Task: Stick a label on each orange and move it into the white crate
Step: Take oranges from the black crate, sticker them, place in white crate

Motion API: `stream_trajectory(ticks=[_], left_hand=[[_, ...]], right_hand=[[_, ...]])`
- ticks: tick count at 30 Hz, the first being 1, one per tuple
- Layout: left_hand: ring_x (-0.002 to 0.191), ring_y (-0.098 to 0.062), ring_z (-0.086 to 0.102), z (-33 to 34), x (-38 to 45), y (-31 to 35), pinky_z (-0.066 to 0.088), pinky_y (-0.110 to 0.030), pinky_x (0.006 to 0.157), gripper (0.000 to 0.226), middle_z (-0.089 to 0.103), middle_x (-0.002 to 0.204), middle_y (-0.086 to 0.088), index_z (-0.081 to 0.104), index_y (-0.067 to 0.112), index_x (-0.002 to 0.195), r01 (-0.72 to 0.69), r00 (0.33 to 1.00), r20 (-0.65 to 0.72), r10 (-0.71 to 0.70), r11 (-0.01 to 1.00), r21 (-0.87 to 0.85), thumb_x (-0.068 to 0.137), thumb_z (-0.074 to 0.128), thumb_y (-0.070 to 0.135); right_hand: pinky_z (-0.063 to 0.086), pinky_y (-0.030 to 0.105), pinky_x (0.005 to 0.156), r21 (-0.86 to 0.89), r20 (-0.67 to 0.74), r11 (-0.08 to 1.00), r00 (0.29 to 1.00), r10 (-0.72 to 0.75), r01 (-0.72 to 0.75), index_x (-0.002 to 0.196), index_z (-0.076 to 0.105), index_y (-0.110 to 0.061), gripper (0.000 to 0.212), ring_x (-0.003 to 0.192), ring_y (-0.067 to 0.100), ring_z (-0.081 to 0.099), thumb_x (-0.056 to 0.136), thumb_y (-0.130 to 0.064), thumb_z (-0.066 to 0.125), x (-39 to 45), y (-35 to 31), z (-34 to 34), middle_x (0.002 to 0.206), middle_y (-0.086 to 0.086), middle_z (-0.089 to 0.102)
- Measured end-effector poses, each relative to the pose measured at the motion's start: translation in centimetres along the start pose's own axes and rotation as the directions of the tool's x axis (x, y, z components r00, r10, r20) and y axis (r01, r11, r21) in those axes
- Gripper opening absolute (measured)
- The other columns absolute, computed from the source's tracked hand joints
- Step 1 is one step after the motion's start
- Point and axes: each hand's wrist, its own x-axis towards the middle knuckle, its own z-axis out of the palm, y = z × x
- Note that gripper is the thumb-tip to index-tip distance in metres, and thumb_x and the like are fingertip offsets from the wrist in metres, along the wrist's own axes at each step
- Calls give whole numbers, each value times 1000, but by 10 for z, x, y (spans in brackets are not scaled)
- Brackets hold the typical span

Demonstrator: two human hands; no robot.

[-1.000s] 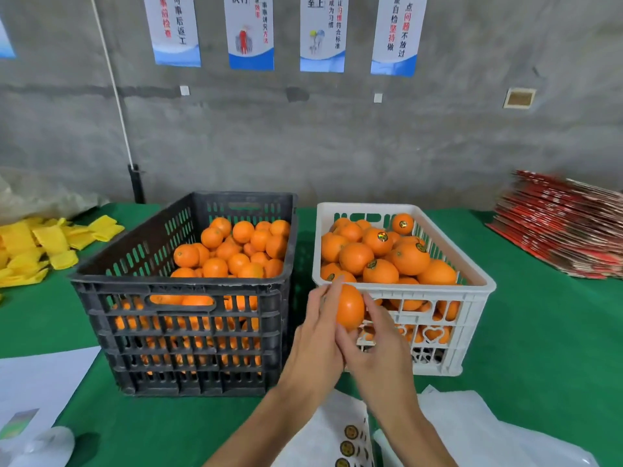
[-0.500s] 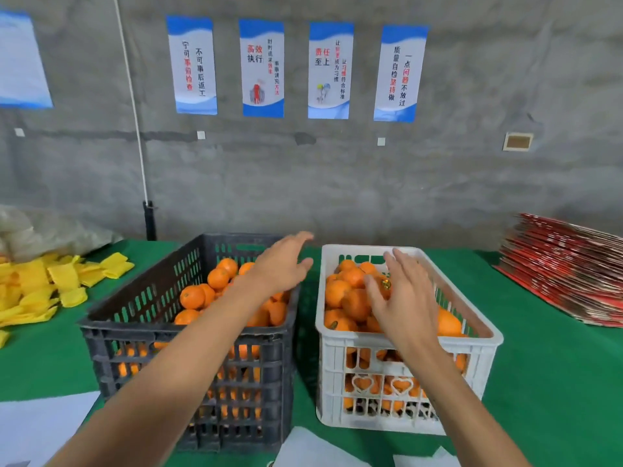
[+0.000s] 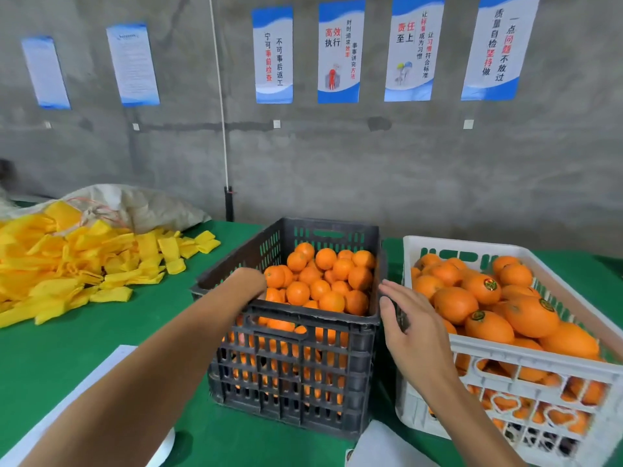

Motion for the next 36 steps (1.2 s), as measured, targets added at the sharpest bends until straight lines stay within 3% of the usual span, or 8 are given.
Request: stream_trajectory(ticks=[7, 12, 15, 20, 23, 28, 31, 36], left_hand=[[121, -34, 64, 0, -17, 5, 55, -42, 95, 56, 64, 132, -13, 60, 7, 132, -130, 963, -259, 71, 967, -217, 88, 80, 34], [118, -29, 58, -12, -86, 69, 45, -36, 103, 66, 65, 127, -10, 66, 14, 135, -700, 444, -896, -4, 622, -350, 79, 82, 45], [118, -22, 55, 1, -129, 113, 42, -28, 103, 61, 62, 130, -2, 65, 15, 135, -897, 208, -977, -47, 389, -210, 81, 85, 37], [122, -27, 59, 57, -152, 176, 48, -30, 106, 51, 64, 133, -10, 67, 3, 133, -921, -56, -998, -31, 388, 39, 88, 83, 22], [128, -27, 55, 104, -147, 208, 55, -33, 99, 53, 61, 138, -8, 63, 4, 138, -936, 72, -993, 96, 351, -34, 90, 80, 22], [131, -19, 40, 181, -127, 243, 46, -39, 106, 66, 48, 142, 0, 51, 17, 149, -876, 461, -823, 331, 315, -365, 88, 75, 21], [128, -17, 33, 220, -117, 253, 43, -33, 106, 66, 40, 137, 1, 50, 22, 148, -821, 562, -742, 366, 360, -443, 88, 78, 31], [128, -14, 33, 251, -105, 260, 47, -26, 103, 67, 34, 135, 5, 47, 27, 146, -746, 661, -721, 206, 279, -604, 90, 80, 43]], right_hand=[[46, 35, 112, 90, -5, 996, 1000, 8, -8, 131, 69, -21, 32, 129, 3, 53, 102, -28, 58, 3, -5, -6, 135, -11, 63], [43, 31, 114, 187, -23, 982, 999, 41, -36, 144, 57, -24, 44, 134, -2, 48, 105, -43, 50, 10, -22, -11, 143, -13, 58], [43, 28, 113, 371, -69, 928, 995, 75, -44, 153, 43, -29, 50, 140, 0, 45, 108, -50, 40, -3, -22, -21, 151, -17, 50], [44, 11, 101, 440, -149, 897, 982, 120, -43, 154, 44, -27, 57, 136, 0, 50, 106, -57, 41, -57, 9, -40, 147, -27, 51], [43, 12, 104, 341, -30, 916, 971, 238, -214, 155, 41, -32, 61, 136, -4, 48, 103, -63, 40, -105, 38, -39, 149, -24, 50], [42, 23, 112, 96, 327, 919, 885, 333, -381, 156, 33, -36, 51, 137, 1, 48, 108, -49, 40, -164, 76, -38, 155, -15, 45], [42, 28, 113, -25, 491, 920, 797, 352, -390, 161, 18, -41, 70, 139, -4, 42, 101, -65, 45, -192, 92, -48, 159, -27, 33], [3, 11, 118, -334, 622, 933, 714, 322, -130, 162, 23, -37, 89, 150, -7, 11, 89, -87, 35, -217, 107, -55, 164, -29, 10]])
